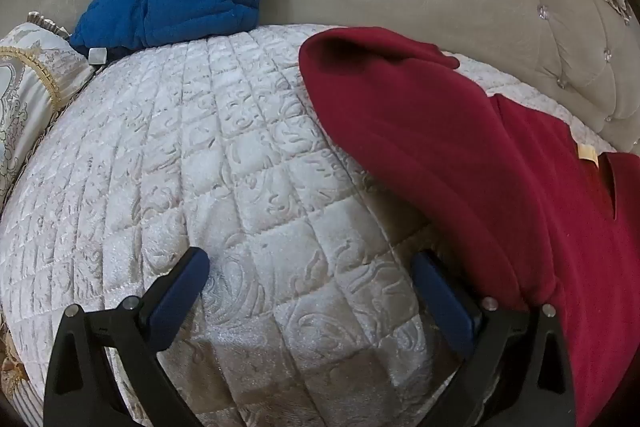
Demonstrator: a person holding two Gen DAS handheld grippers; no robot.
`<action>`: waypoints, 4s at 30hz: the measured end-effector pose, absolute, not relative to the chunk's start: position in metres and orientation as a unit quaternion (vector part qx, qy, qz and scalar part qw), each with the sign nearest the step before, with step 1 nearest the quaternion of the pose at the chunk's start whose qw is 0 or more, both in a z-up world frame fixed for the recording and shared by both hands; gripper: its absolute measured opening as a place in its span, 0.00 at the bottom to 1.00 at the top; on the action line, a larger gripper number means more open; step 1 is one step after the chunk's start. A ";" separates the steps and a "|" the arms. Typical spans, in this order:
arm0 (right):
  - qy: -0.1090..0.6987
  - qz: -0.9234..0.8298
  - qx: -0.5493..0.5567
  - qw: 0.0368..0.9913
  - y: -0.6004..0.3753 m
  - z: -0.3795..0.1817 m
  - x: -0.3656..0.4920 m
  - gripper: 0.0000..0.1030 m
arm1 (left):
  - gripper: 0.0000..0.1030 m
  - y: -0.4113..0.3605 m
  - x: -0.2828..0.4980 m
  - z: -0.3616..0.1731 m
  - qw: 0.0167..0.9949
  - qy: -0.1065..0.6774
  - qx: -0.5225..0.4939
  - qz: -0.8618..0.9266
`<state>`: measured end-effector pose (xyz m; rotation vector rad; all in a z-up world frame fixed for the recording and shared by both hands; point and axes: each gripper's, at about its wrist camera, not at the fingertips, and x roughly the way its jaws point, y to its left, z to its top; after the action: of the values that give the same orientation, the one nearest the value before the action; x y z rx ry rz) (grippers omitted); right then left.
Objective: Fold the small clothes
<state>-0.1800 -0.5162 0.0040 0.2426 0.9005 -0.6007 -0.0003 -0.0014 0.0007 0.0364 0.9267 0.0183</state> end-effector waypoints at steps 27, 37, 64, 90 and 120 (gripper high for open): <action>0.409 -0.047 0.135 0.901 -0.351 0.205 -0.307 0.67 | 0.95 -0.047 -0.109 0.152 0.916 0.382 0.082 -0.094; 0.369 -0.040 0.093 0.924 -0.285 0.201 -0.237 0.68 | 0.95 -0.074 -0.105 0.162 0.919 0.378 0.062 -0.092; 0.433 -0.081 0.097 0.893 -0.250 0.073 -0.080 0.67 | 0.95 -0.059 -0.022 0.090 0.905 0.422 0.041 -0.046; 0.435 0.043 0.177 0.882 -0.208 0.050 0.071 0.62 | 0.96 -0.007 0.047 0.020 0.886 0.459 -0.009 0.065; 0.315 -0.004 0.231 0.921 -0.320 0.140 -0.055 0.00 | 0.96 -0.004 -0.020 0.087 0.932 0.359 -0.034 0.043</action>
<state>-0.0547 -0.3202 0.1398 0.4742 0.6476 -0.0088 -0.0197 -0.0044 0.0872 -0.0699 0.7342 0.0879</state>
